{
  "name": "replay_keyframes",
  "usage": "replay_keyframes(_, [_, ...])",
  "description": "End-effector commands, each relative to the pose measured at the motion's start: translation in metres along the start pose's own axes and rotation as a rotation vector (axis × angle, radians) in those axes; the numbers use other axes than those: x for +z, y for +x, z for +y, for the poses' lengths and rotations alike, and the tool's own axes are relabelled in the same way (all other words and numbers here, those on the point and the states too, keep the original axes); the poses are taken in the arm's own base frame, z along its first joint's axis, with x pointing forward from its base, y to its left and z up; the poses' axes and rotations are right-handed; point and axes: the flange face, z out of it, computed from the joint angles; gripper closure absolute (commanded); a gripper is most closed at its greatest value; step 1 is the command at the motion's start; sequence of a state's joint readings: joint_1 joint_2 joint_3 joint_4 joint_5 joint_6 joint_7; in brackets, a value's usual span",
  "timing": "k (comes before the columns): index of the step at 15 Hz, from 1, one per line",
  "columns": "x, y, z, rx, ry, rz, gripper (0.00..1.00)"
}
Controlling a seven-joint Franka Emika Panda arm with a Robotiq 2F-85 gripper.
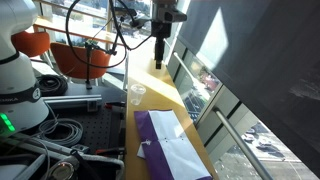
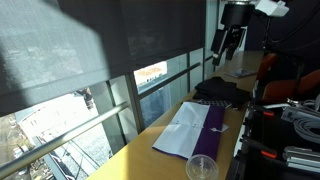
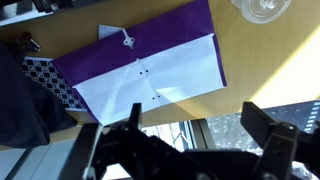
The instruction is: Close the purple file
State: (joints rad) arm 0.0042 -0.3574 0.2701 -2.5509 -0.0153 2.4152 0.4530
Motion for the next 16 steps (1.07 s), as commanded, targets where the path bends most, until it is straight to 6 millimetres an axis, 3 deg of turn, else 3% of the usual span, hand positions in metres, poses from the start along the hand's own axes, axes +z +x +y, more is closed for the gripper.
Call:
replay_keyframes(1, [0.008, 0.009, 0.015, -0.038, -0.08, 0.086, 0.0])
replay_keyframes(5, [0.031, 0.032, 0.033, -0.095, -0.153, 0.161, 0.0])
replay_keyframes(9, [0.078, 0.065, 0.067, -0.127, -0.221, 0.136, 0.0])
replay_keyframes(14, [0.14, 0.133, 0.123, -0.085, -0.287, 0.057, 0.0])
replay_keyframes(16, [0.167, 0.157, 0.137, -0.071, -0.275, 0.023, 0.0])
